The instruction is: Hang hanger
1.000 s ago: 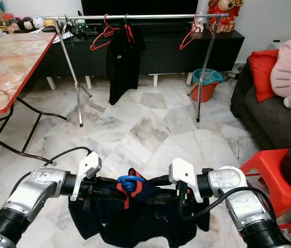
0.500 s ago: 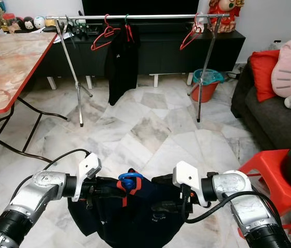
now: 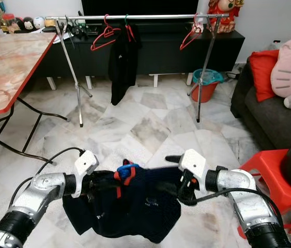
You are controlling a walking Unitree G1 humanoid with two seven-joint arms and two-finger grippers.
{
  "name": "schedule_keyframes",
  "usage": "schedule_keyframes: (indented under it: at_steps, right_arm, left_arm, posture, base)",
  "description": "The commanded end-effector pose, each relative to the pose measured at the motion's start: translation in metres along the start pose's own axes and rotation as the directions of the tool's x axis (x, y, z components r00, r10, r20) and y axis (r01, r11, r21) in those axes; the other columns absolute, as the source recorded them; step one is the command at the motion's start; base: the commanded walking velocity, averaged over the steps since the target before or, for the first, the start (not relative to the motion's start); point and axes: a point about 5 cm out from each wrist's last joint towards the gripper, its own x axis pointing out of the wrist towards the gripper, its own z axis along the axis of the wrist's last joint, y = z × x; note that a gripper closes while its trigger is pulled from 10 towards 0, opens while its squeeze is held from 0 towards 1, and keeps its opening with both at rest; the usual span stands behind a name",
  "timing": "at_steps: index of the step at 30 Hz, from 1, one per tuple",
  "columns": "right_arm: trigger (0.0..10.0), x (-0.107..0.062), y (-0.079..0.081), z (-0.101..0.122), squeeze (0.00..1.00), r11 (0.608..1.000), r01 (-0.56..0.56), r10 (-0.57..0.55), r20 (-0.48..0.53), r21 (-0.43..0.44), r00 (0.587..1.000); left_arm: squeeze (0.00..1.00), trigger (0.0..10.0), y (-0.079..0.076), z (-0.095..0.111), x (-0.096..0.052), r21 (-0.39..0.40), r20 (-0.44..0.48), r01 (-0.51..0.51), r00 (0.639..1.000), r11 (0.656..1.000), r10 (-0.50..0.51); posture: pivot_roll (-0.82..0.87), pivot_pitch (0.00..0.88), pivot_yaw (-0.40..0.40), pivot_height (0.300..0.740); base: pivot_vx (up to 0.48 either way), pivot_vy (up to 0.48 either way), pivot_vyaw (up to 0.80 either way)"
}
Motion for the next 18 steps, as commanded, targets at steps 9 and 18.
schedule_keyframes:
  at_steps: [9, 18]
  right_arm:
    - [10.0, 0.012, 0.004, -0.062, 0.0, 0.787, 0.546, -0.507, -0.202, 0.286, 0.838]
    - [10.0, 0.03, 0.06, -0.109, 0.0, 0.595, 0.695, -0.533, -0.449, 0.404, 0.717]
  left_arm:
    - [0.0, 10.0, 0.022, 0.007, 0.001, -0.09, 0.117, -0.408, 0.902, 0.909, 0.416]
    - [0.0, 10.0, 0.027, 0.005, -0.011, -0.24, 0.197, -0.514, 0.805, 0.823, 0.56]
  posture:
    - [-0.23, 0.0, 0.041, 0.74]
    - [-0.22, 0.0, 0.075, 0.74]
  base:
    - [0.0, 0.0, 0.0]
    - [0.0, 0.0, 0.0]
